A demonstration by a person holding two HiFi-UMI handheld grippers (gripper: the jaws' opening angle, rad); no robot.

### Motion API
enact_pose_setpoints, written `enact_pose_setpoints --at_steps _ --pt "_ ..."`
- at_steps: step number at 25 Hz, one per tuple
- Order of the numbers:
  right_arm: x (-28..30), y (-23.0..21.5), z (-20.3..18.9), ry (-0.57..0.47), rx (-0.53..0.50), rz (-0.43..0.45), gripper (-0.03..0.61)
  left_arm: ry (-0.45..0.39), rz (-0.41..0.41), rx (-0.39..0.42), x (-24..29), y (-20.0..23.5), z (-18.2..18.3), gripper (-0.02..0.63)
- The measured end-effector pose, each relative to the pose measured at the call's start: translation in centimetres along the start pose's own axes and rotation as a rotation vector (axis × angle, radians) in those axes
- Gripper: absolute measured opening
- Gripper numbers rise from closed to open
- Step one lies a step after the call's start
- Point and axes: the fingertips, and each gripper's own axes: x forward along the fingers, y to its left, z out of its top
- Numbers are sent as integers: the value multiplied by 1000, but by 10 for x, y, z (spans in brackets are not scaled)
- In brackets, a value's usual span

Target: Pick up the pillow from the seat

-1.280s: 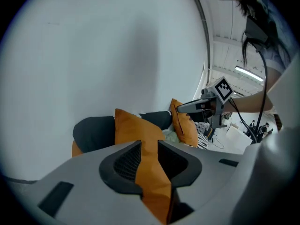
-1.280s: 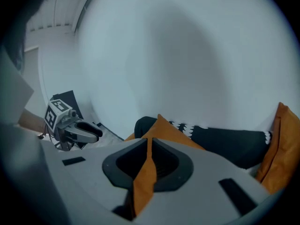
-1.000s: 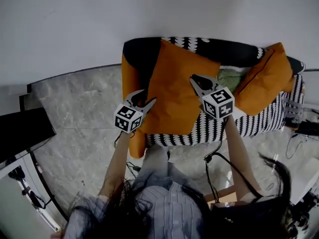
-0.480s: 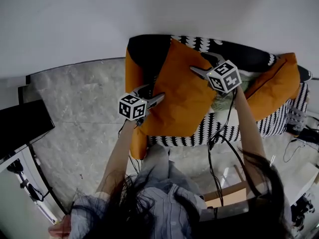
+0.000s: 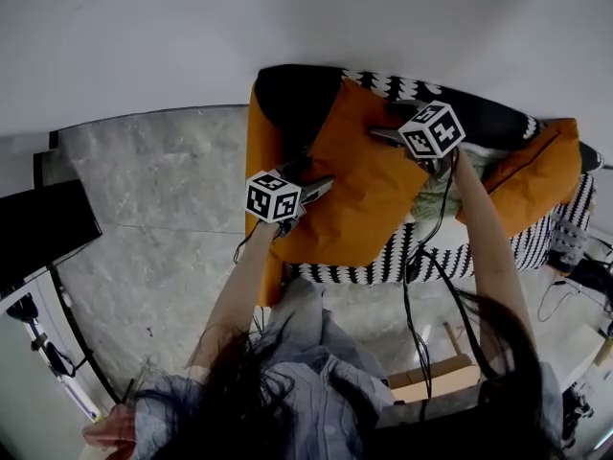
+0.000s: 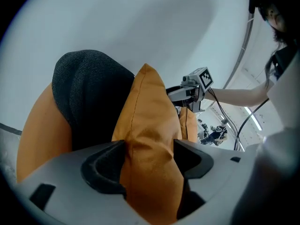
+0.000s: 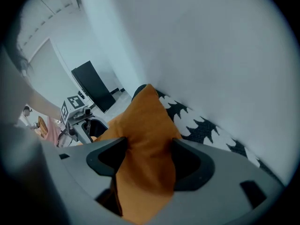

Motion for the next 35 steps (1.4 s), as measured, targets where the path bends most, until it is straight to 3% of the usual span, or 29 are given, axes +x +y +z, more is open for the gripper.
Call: enact_pose_setpoints --at_steps 6,11,14,21,28,35 --pt "6 5 -6 -60 31 -61 269 -15 65 -40 11 7 -4 314" --pt "-4 11 -9 -62 7 -178 179 -31 84 -19 2 0 0 208" --pt "-19 25 -8 -97 20 -193 154 -34 77 -12 -9 -14 0 177" --pt "-87 87 -4 -218 33 -216 138 -66 7 12 -48 -66 -2 144" --pt "-167 158 -9 -326 65 -266 134 -47 -12 128 -89 -133 -8 132" --pt "-248 211 -13 -499 101 -350 118 -165 0 183 -133 -204 13 117"
